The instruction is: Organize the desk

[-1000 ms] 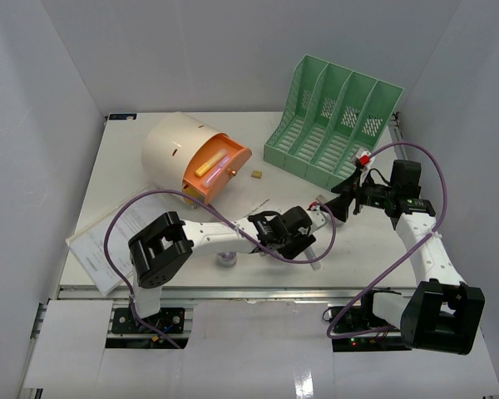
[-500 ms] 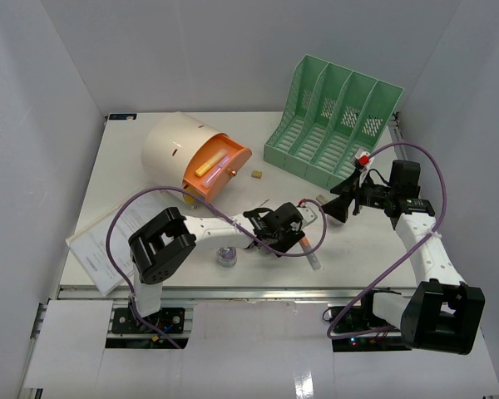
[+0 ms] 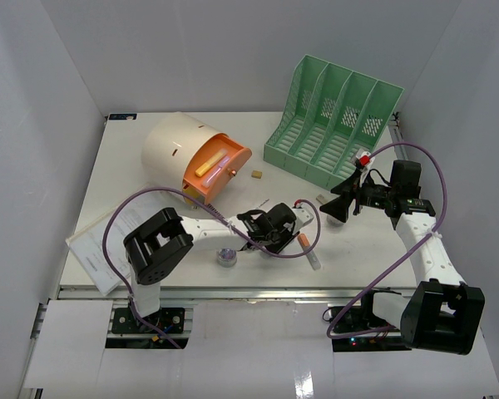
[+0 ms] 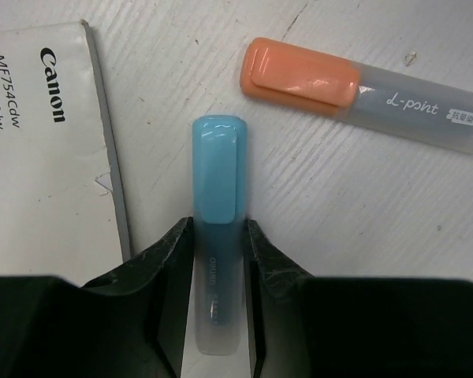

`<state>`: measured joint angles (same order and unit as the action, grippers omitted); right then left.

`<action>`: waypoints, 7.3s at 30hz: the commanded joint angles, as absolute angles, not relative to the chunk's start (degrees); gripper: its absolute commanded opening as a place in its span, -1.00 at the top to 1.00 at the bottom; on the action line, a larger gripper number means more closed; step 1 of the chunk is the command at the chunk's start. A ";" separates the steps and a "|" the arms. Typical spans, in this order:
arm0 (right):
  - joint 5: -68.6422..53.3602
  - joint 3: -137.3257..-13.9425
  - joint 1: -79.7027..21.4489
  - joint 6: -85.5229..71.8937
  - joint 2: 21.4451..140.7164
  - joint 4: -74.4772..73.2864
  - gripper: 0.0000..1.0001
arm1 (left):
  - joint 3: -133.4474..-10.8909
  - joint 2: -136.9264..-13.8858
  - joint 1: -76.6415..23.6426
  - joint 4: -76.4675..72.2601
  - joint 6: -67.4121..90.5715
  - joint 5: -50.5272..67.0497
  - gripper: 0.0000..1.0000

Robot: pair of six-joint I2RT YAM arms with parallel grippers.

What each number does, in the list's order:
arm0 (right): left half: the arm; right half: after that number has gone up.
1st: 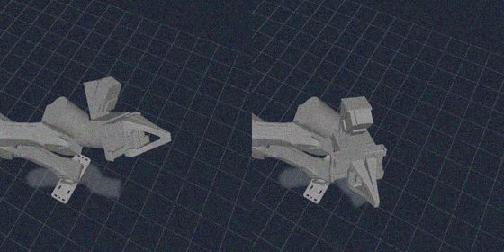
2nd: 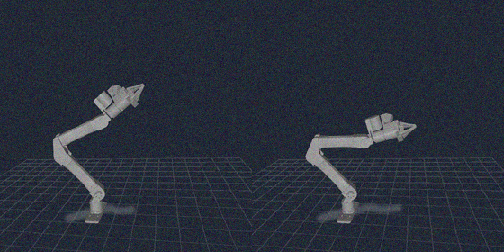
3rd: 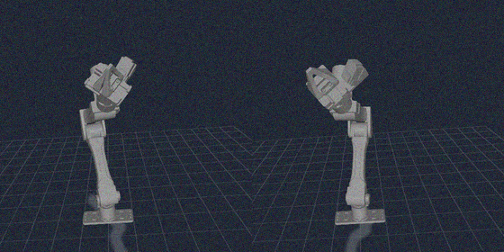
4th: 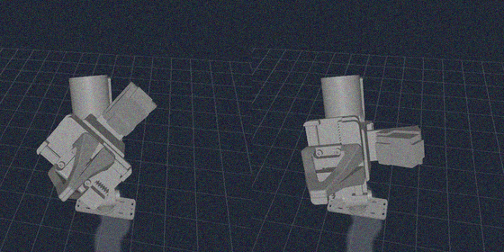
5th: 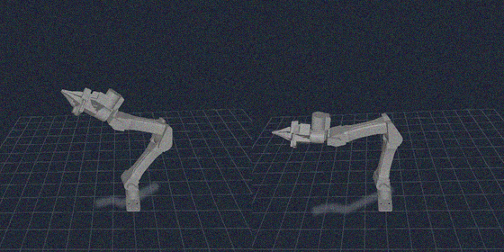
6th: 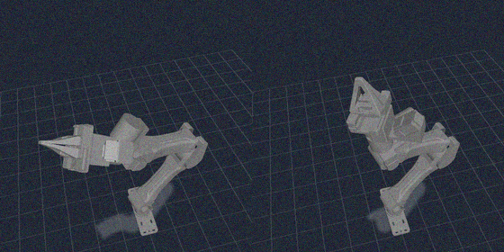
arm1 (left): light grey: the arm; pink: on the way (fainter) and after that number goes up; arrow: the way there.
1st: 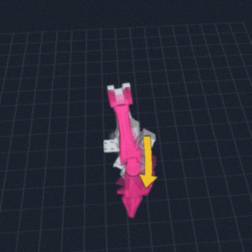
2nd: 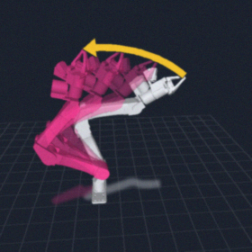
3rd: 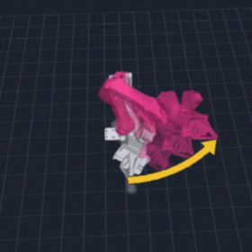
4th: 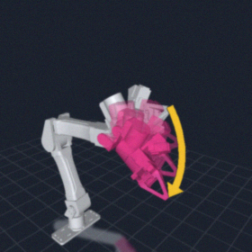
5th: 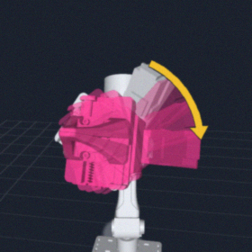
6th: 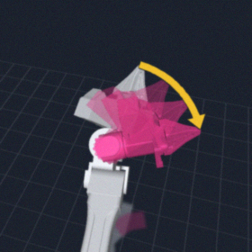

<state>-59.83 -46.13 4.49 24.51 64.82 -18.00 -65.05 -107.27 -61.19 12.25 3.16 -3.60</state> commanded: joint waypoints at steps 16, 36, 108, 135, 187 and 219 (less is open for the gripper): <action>-61.51 -48.39 5.27 25.49 64.51 -18.63 -0.76 | -63.67 -78.09 -58.99 13.27 -1.66 -10.42 0.98; -61.68 -48.16 5.20 25.93 65.32 -18.90 -0.76 | -79.34 -79.87 -30.84 14.76 -11.71 -5.64 1.00; -5.64 -47.35 -33.06 21.35 89.63 -31.51 0.39 | -34.01 -28.74 -30.59 5.36 -2.36 -2.08 -0.96; -10.64 -108.99 -45.05 66.11 95.55 -33.35 0.85 | -33.31 -28.83 -30.59 4.92 -2.57 -3.44 -0.96; -8.58 -112.41 -48.50 53.44 97.72 -24.89 -0.46 | -31.53 -27.04 -30.50 2.89 -4.22 5.55 -0.96; -55.32 -47.18 -10.63 38.34 62.20 -18.09 0.63 | -79.83 -85.29 -49.06 29.22 -2.91 -6.53 0.12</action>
